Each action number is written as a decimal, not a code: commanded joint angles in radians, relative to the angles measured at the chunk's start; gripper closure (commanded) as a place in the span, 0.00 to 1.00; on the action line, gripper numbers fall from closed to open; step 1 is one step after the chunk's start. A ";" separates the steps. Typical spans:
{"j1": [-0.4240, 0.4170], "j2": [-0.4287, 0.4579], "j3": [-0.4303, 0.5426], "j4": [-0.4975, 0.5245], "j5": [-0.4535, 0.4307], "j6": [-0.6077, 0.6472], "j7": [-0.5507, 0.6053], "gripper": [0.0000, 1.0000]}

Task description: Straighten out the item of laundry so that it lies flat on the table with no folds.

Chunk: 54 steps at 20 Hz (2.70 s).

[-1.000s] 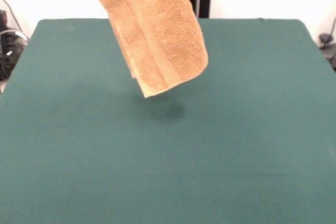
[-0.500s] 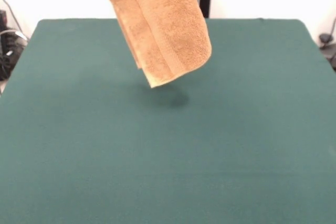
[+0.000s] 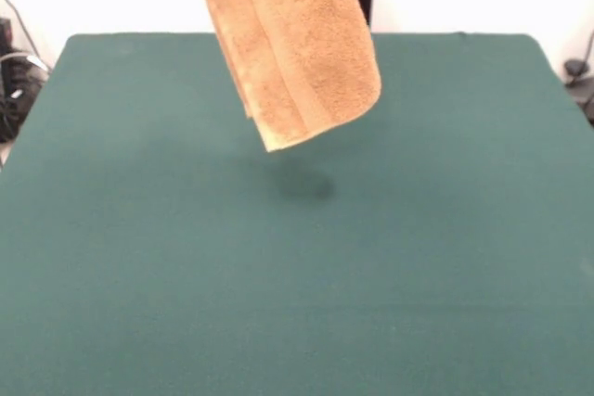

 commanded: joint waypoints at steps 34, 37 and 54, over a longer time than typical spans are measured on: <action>0.234 0.059 -0.111 0.307 0.064 -0.378 0.240 1.00; 0.255 0.058 -0.116 0.317 0.074 -0.398 0.256 1.00; 0.334 0.267 -0.106 0.260 0.171 -0.395 0.282 1.00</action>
